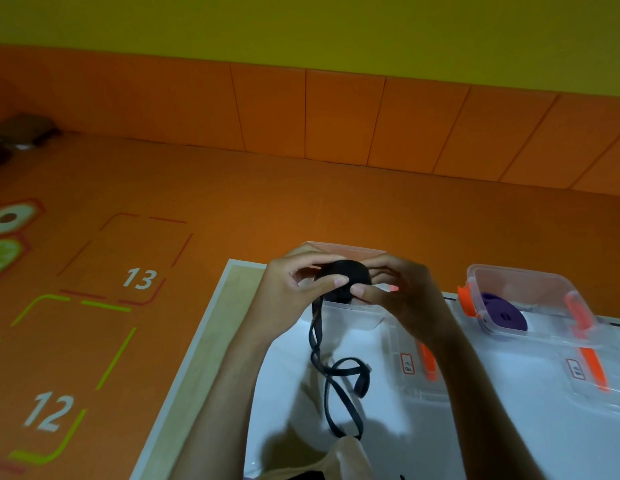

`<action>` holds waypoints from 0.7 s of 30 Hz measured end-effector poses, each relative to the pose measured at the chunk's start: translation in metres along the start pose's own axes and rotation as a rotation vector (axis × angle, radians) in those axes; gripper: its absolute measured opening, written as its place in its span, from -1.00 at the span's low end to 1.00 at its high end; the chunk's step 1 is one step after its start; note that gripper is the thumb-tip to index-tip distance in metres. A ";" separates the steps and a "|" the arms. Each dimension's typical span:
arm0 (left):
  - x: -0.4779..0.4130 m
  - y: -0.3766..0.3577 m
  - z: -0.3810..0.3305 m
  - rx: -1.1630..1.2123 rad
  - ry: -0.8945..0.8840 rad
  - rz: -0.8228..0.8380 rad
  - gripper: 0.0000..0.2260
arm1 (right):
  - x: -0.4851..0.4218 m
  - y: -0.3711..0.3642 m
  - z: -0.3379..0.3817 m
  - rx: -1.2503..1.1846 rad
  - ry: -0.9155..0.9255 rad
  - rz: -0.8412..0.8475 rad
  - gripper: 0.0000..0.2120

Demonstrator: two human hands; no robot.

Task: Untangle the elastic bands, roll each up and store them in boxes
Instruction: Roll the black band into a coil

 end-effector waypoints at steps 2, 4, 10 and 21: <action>0.002 -0.001 0.001 0.006 -0.001 -0.020 -0.74 | 0.002 0.003 0.008 -0.063 0.058 -0.062 -0.81; 0.004 -0.001 0.000 0.058 0.001 -0.057 -0.73 | 0.004 0.004 0.009 -0.163 0.095 -0.123 -0.84; 0.004 0.005 0.006 0.034 0.049 -0.039 -0.77 | 0.005 -0.007 -0.015 -0.111 -0.086 -0.013 -0.86; 0.007 -0.002 0.011 0.043 0.013 -0.120 -0.74 | 0.003 -0.011 -0.007 -0.407 -0.054 -0.050 -0.88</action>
Point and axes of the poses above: each hand's wrist, its own x-axis away from the middle knuckle, its own y-axis out of the back of the hand, z = x × y, the point moved 5 cm from there along -x, towards the middle knuckle, and after that the axes turned 11 degrees about z, right-handed, at the moved point
